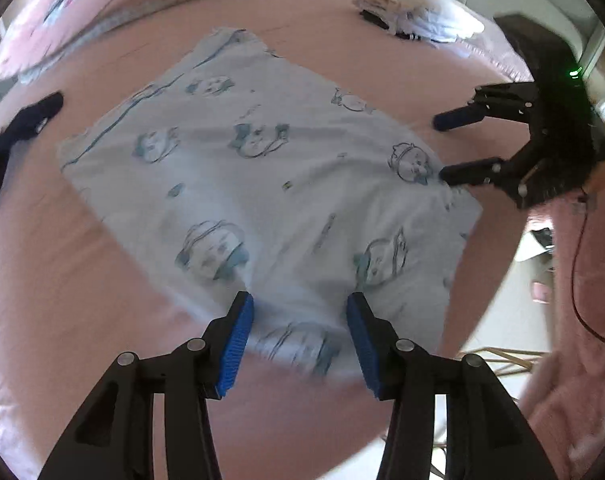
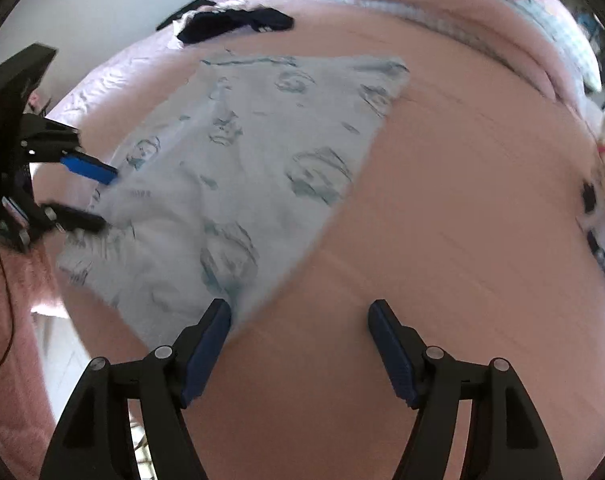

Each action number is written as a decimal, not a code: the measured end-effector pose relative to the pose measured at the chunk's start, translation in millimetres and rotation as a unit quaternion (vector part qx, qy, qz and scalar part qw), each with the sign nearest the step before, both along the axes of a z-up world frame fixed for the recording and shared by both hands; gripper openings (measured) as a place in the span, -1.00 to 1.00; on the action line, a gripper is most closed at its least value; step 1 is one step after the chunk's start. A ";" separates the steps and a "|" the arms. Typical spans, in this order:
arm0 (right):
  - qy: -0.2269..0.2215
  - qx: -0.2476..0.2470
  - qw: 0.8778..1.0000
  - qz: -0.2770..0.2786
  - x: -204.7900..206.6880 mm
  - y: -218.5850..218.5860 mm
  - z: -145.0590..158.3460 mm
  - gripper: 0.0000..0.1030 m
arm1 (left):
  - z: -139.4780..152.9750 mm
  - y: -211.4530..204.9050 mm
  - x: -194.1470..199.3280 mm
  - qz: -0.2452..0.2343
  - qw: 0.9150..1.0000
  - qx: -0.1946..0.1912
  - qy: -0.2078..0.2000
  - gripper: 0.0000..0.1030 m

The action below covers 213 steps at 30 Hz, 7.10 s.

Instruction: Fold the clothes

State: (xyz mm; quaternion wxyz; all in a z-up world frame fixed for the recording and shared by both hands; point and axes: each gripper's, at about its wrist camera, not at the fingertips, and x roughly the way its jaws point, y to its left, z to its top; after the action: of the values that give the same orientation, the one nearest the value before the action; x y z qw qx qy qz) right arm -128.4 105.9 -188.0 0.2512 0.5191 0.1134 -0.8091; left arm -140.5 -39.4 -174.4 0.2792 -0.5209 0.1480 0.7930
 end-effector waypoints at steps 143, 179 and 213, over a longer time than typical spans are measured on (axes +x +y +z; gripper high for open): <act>0.047 0.015 0.999 0.022 -188.6 -32.4 -11.9 0.45 | -38.7 6.1 -261.8 0.028 0.999 0.039 0.026 0.20; -0.002 0.039 0.990 -0.139 -6.6 62.2 15.6 0.45 | -7.7 30.5 -59.6 0.062 0.995 -0.072 0.003 0.37; -0.086 -0.116 0.982 -0.120 20.3 25.0 -1.5 0.18 | -35.7 -44.5 48.1 0.363 0.876 0.312 -0.059 0.12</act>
State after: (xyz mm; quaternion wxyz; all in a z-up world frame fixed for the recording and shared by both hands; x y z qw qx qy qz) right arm -108.1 130.9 -189.5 0.2197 0.5641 -0.0658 -0.7932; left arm -92.3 -83.9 -210.2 0.1284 -0.4692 -0.3231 0.8117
